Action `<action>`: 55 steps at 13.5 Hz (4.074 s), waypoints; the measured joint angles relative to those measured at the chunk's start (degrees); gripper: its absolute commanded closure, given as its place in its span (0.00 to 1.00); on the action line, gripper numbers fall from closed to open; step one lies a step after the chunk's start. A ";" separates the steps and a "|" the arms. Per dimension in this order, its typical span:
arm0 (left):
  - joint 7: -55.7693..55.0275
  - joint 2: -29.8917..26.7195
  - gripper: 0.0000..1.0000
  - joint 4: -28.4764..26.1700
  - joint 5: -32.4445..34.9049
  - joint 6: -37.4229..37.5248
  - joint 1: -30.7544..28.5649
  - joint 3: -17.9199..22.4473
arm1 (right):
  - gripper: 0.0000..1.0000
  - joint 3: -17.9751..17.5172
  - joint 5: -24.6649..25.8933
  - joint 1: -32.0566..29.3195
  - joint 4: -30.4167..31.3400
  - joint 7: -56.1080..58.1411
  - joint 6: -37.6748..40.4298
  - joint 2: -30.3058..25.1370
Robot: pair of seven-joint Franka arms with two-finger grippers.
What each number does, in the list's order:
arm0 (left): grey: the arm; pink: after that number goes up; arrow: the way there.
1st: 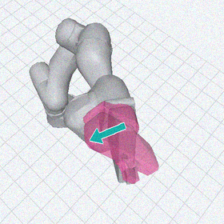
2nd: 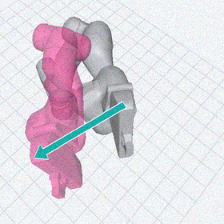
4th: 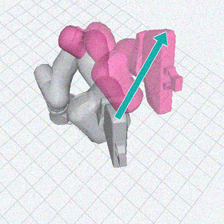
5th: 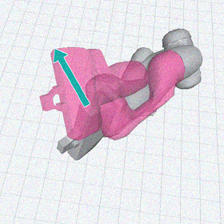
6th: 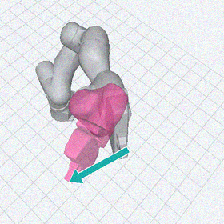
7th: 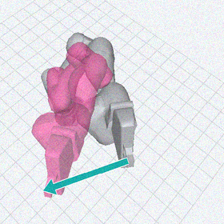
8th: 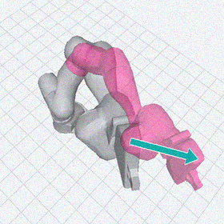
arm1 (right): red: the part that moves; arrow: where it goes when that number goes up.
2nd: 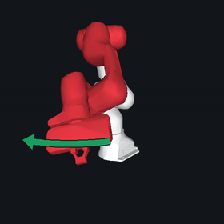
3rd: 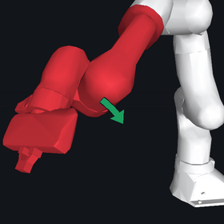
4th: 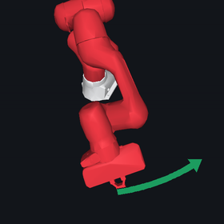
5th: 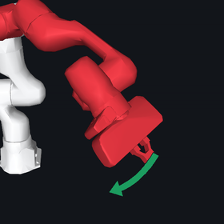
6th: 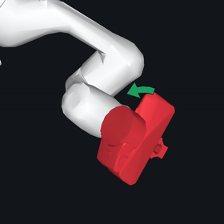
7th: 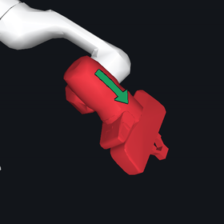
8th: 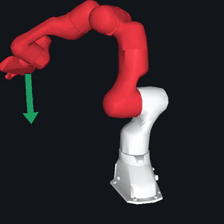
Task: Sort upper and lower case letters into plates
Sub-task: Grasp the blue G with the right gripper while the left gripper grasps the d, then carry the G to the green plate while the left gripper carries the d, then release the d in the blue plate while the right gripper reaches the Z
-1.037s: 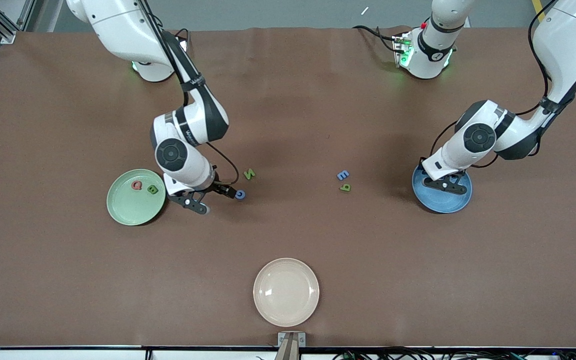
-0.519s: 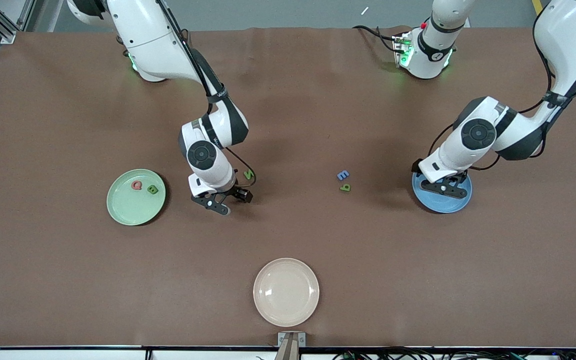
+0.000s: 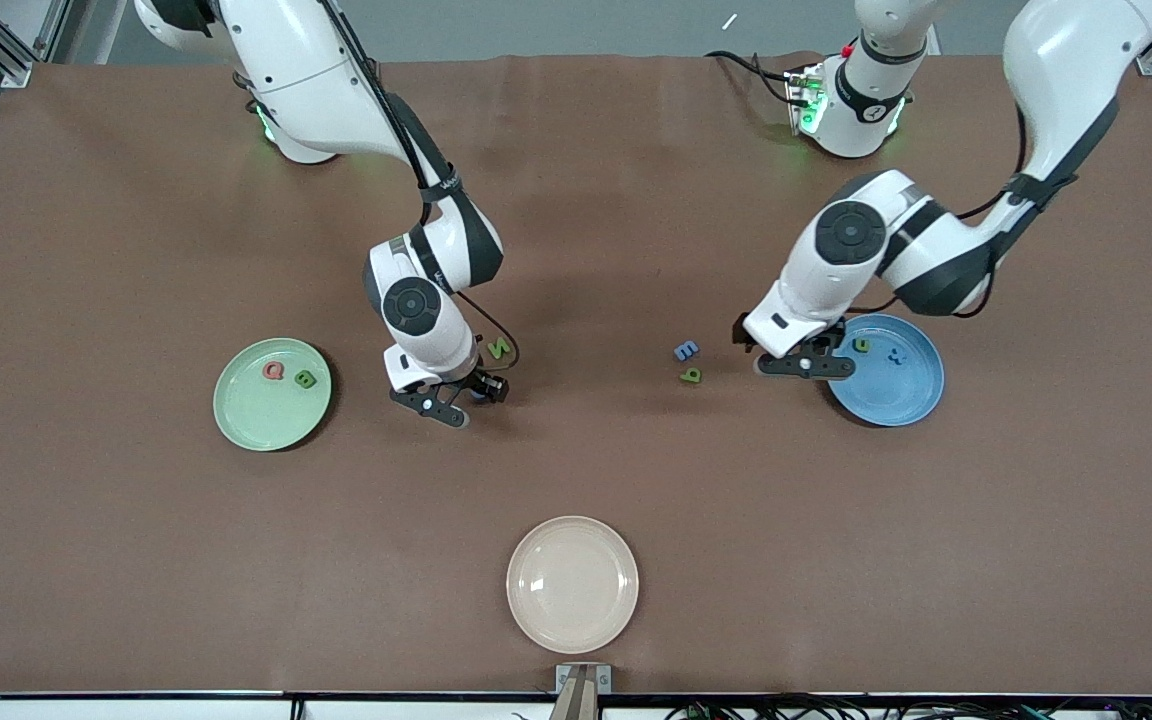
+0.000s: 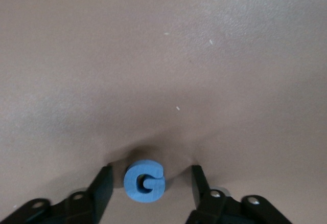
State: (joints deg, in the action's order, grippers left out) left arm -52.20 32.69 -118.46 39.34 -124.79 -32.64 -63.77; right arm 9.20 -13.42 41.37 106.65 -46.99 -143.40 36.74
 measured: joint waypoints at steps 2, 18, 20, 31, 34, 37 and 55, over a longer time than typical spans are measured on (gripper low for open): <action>-8.06 2.38 0.01 3.92 0.01 -0.03 9.45 6.26 | 0.73 0.11 0.00 0.18 -0.12 -0.02 0.23 -0.12; -14.84 12.86 0.28 12.80 0.03 -3.90 28.77 21.57 | 1.00 3.63 0.07 -19.25 0.34 30.07 18.75 -11.60; -14.79 12.77 0.31 12.48 0.03 -5.22 28.50 21.54 | 1.00 3.69 0.07 -23.33 1.55 36.26 18.66 -11.63; -14.74 12.74 0.69 12.11 0.04 -8.90 27.68 21.50 | 0.93 3.65 4.82 -30.24 7.34 42.87 7.55 -8.57; -14.75 12.72 0.74 12.11 0.04 -8.94 27.51 21.50 | 0.33 3.62 4.82 -30.74 7.41 43.05 6.75 -7.12; -14.75 12.42 0.75 12.18 0.04 -8.94 26.47 21.45 | 0.00 3.49 4.82 -30.75 7.40 43.05 6.75 -6.98; 18.38 9.61 0.76 3.13 8.68 8.73 -21.35 -2.76 | 0.00 0.73 4.67 -3.55 4.68 -9.40 11.25 -11.17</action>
State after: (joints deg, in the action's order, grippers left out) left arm -33.83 42.30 -115.33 48.01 -116.05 -53.98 -66.52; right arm 9.94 -8.75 37.82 111.33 -56.39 -132.16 25.57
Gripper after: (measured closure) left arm 0.617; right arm 0.000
